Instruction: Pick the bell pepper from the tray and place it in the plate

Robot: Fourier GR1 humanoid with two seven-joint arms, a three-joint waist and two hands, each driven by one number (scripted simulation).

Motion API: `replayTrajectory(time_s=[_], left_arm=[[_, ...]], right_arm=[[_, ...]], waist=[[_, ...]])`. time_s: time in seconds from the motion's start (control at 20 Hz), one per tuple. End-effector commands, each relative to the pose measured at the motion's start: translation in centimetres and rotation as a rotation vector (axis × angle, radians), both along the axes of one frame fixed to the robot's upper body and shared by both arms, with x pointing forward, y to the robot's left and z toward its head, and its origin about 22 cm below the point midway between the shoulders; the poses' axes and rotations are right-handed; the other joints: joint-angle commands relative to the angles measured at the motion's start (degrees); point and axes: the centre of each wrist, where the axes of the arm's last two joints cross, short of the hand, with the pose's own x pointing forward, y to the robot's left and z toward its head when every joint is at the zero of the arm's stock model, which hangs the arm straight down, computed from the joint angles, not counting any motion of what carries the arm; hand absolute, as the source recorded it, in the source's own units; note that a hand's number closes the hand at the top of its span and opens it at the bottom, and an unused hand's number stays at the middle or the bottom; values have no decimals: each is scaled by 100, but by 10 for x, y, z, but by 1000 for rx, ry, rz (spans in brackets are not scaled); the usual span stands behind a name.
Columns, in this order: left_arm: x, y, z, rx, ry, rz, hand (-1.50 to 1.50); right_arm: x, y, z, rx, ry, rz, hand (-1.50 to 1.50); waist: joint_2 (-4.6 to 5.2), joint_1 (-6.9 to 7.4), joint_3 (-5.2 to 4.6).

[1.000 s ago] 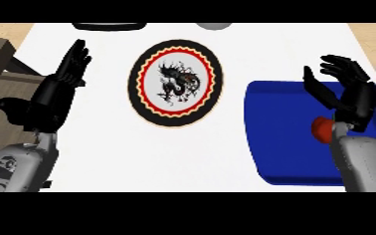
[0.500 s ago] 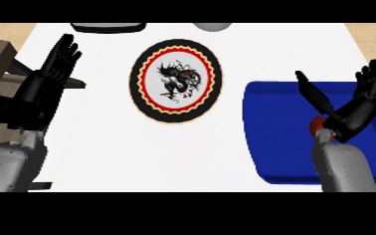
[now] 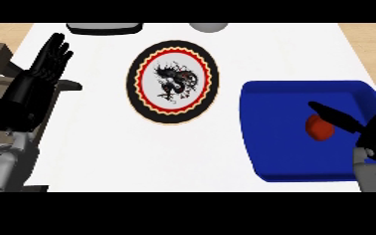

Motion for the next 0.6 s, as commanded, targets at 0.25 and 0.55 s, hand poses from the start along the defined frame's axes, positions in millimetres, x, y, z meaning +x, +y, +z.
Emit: replayTrajectory(time_s=[0.25, 0.55], left_arm=[[-1, -15, -8, -1, 9, -13, 0], [-3, -1, -5, -4, -7, -18, 0]], right_arm=[[1, -5, 61, 115, 558, 142, -150], [-9, 6, 93, 155, 671, 140, -150]], waist=[[13, 4, 18], [37, 69, 43]])
